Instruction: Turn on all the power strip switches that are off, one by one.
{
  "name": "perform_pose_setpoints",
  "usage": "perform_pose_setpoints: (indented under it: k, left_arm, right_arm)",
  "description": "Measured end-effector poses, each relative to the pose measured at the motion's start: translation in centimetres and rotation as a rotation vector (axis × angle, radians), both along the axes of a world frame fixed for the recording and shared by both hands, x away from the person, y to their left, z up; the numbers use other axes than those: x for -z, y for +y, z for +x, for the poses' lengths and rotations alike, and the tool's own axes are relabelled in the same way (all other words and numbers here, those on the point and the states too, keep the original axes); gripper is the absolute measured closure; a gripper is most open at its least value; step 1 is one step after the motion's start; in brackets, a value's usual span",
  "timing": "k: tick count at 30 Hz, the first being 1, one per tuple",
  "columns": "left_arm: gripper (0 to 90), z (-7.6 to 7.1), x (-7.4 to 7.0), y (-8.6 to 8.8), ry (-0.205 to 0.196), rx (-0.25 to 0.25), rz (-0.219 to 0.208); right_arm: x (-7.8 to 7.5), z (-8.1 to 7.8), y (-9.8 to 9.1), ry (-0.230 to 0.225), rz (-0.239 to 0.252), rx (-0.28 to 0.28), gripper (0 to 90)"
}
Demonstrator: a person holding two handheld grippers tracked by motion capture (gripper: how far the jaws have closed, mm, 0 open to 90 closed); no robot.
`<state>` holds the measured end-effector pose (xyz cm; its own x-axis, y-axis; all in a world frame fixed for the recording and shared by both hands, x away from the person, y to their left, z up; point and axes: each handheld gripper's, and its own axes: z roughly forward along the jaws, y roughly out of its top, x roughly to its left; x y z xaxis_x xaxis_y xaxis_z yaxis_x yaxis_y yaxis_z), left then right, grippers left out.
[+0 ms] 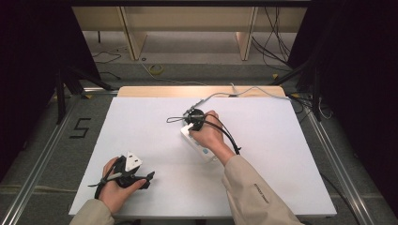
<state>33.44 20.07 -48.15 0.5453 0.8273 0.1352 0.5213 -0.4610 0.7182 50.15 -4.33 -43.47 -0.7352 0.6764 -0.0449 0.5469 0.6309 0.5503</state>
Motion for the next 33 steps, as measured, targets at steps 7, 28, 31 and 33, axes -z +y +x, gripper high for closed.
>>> perform_pose_setpoints:
  k: [7, 28, 31, 33]
  left_arm:
    - [18.5, -0.1, 0.0, -0.1, -0.004, 0.001, 0.002]
    - [18.5, -0.1, 0.0, 0.0, -0.001, -0.004, 0.0]
    - [18.5, -0.1, 0.0, -0.1, -0.003, -0.006, -0.003]
    - [18.5, -0.1, 0.0, -0.1, -0.004, -0.006, -0.002]
  right_arm:
    - [-1.0, -0.5, -0.9, 0.021, -0.021, -0.003, 90.0]
    - [-1.3, -1.4, -2.0, 0.048, -0.025, -0.012, 90.0]
    - [-1.3, -1.5, -2.1, 0.05, -0.025, -0.009, 90.0]
    - [-1.3, -1.6, -2.2, 0.056, -0.032, -0.011, 90.0]
